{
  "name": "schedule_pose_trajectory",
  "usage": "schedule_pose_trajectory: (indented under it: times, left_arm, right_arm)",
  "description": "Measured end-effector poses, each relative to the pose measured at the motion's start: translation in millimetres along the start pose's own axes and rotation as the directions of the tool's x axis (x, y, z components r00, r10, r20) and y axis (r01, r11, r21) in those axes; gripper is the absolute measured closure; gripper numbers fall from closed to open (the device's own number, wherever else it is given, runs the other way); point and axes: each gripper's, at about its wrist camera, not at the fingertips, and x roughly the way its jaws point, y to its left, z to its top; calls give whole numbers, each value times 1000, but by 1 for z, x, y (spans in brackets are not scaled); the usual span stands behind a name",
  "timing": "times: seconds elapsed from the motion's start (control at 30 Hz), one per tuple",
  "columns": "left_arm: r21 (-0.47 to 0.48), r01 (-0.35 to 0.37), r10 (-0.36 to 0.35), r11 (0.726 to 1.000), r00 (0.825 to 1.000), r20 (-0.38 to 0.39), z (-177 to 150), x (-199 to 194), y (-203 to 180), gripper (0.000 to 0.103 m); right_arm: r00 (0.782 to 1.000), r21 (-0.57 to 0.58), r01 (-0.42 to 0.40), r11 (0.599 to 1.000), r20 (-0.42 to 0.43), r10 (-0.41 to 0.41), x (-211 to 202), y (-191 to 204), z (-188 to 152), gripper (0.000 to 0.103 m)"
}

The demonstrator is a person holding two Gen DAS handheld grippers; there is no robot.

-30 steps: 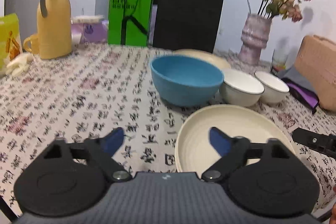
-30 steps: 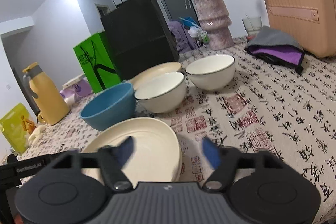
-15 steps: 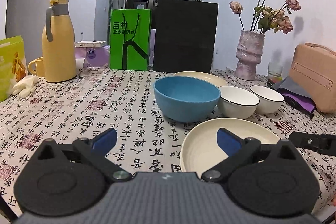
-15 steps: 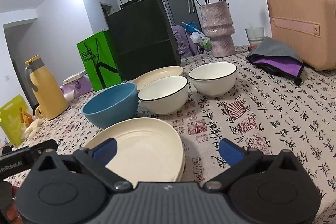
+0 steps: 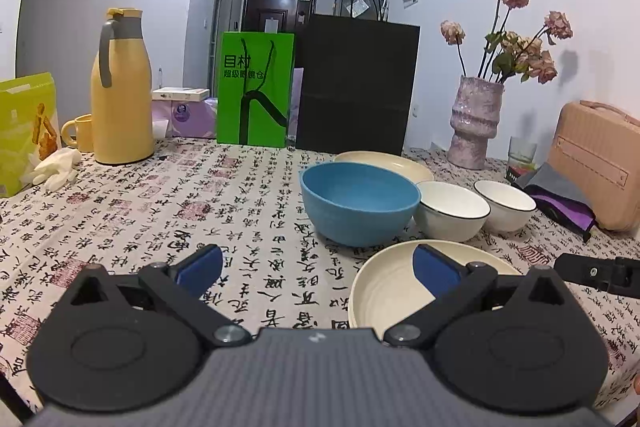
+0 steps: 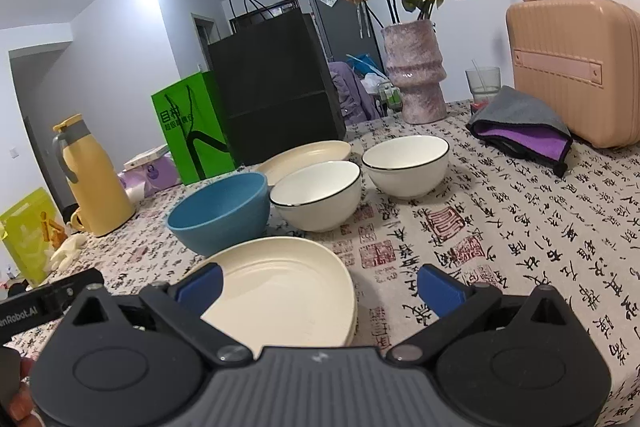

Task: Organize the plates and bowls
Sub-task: 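Move both open tools toward the cream plate beside the black bag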

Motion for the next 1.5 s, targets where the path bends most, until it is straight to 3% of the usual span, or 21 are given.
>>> schedule_pose_trajectory:
  times: [0.43, 0.87, 1.5]
  left_arm:
    - [-4, 8, -8, 1000, 1000, 22, 14, -6, 6, 0]
    - [-33, 16, -15, 999, 999, 38, 41, 9, 7, 0]
    - [-126, 72, -72, 989, 997, 3, 97, 59, -7, 0]
  right_arm:
    - [1000, 2, 1, 1000, 29, -1, -5, 4, 13, 0]
    - [999, -43, -5, 999, 39, 7, 18, 6, 42, 0]
    - [999, -80, -41, 996, 31, 44, 66, -8, 115, 0]
